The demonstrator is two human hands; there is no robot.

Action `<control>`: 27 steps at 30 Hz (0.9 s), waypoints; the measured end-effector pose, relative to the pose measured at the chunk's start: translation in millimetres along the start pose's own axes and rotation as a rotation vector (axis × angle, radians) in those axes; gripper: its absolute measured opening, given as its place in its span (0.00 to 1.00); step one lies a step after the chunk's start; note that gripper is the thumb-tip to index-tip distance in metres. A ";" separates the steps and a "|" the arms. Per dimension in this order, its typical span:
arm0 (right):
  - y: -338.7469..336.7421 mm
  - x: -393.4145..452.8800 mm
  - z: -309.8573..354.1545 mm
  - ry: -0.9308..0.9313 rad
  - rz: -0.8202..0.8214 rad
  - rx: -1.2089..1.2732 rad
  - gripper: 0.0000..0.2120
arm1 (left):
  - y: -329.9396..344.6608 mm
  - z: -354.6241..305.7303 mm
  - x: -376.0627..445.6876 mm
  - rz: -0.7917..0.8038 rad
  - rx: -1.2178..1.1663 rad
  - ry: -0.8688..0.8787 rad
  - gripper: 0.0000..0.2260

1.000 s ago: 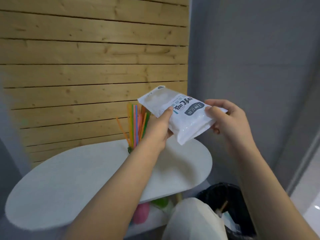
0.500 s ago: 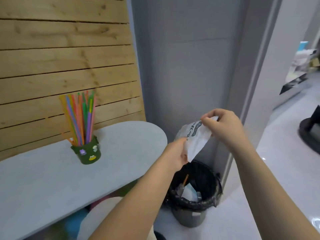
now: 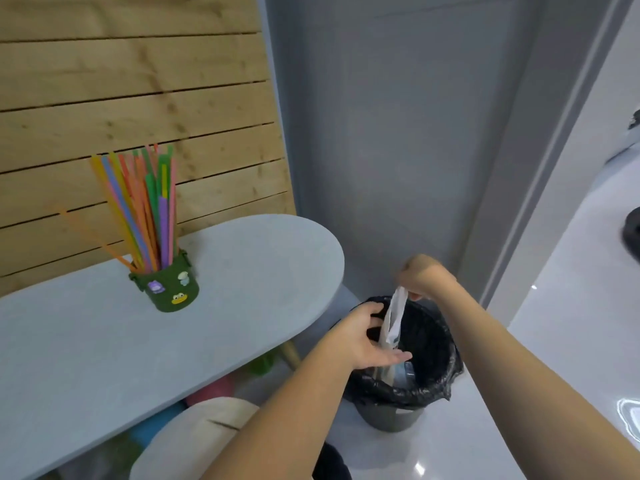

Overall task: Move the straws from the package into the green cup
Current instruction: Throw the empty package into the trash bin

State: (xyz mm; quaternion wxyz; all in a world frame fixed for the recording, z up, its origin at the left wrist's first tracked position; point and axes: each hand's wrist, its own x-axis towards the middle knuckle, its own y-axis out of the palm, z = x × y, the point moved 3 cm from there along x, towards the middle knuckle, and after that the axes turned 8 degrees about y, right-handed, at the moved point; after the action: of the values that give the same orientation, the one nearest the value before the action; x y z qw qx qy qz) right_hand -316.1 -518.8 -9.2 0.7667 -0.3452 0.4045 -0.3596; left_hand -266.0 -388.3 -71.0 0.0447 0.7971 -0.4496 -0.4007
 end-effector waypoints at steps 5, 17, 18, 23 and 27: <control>38.0 28.9 -8.4 0.063 0.004 0.128 0.16 | -10.7 -11.8 2.7 -0.052 0.031 0.007 0.18; 53.2 52.4 -8.7 0.119 -0.143 0.405 0.25 | -35.7 -9.1 38.8 -0.191 0.080 0.288 0.19; 53.1 52.2 -8.9 0.118 -0.149 0.382 0.26 | -35.4 -9.2 40.4 -0.187 0.089 0.294 0.19; 54.4 48.0 -3.9 0.108 -0.206 0.386 0.27 | -22.9 -13.0 37.3 -0.170 0.205 0.279 0.14; 44.4 35.3 6.7 0.088 -0.265 0.396 0.15 | -11.8 -18.9 27.7 -0.244 0.373 0.267 0.14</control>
State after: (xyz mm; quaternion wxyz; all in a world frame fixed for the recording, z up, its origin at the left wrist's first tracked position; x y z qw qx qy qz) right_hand -283.5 -524.2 -55.9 0.7472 -0.2222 0.3106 -0.5439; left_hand -237.5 -407.7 -79.9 -0.0928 0.8856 -0.4065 -0.2045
